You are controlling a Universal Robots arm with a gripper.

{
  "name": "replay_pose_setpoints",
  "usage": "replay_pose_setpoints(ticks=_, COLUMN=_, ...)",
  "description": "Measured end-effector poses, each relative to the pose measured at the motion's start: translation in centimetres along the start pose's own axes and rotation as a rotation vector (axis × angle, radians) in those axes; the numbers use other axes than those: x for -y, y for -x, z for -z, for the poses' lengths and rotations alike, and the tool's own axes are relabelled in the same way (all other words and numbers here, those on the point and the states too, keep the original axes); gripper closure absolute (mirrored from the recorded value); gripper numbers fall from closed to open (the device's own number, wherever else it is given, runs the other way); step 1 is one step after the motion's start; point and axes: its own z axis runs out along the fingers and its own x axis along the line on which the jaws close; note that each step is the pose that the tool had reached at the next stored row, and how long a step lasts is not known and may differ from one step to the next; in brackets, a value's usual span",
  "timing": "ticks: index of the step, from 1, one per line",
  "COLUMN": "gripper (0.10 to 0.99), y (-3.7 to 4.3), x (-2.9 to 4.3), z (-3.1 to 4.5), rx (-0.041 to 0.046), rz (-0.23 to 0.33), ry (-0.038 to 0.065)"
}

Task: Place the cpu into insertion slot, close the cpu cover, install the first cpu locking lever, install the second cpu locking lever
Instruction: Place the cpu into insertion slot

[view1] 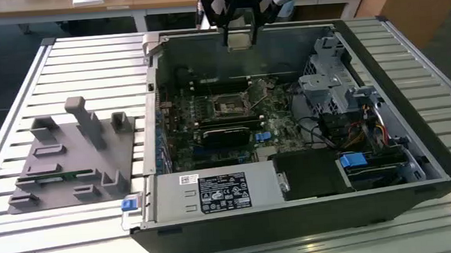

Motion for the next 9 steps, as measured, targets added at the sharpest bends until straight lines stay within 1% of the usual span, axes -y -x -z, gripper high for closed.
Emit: replay_pose_setpoints(ticks=9, gripper=0.545, y=0.0, x=0.0, z=0.0, rx=0.0004, rz=-0.005, ry=0.0)
